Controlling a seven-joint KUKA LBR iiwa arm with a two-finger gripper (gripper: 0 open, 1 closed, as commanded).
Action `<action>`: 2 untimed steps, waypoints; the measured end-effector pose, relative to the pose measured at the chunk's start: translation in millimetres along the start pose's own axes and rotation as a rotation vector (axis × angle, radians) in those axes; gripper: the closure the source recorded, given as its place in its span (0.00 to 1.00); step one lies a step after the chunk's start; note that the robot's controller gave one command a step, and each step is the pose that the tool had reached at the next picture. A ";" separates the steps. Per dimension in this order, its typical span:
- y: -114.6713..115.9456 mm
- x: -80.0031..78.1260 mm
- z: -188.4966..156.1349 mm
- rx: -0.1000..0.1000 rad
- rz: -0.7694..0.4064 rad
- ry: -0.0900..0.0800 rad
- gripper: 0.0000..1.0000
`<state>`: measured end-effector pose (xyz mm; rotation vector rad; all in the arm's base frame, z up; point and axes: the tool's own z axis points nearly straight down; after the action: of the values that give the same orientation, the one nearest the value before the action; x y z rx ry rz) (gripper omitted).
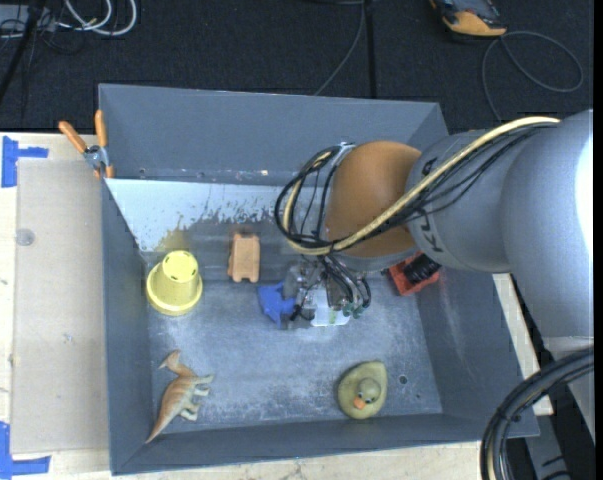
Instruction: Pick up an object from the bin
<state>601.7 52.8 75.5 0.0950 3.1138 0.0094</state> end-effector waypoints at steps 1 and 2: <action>-0.2 1.4 -3.1 0.001 0.000 0.006 1.00; -0.4 2.6 -16.0 0.002 0.000 0.010 1.00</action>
Offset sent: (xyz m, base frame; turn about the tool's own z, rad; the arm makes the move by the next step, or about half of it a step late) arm 0.0000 0.0001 0.0275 0.0000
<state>598.6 52.6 91.5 0.0947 3.1237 0.0072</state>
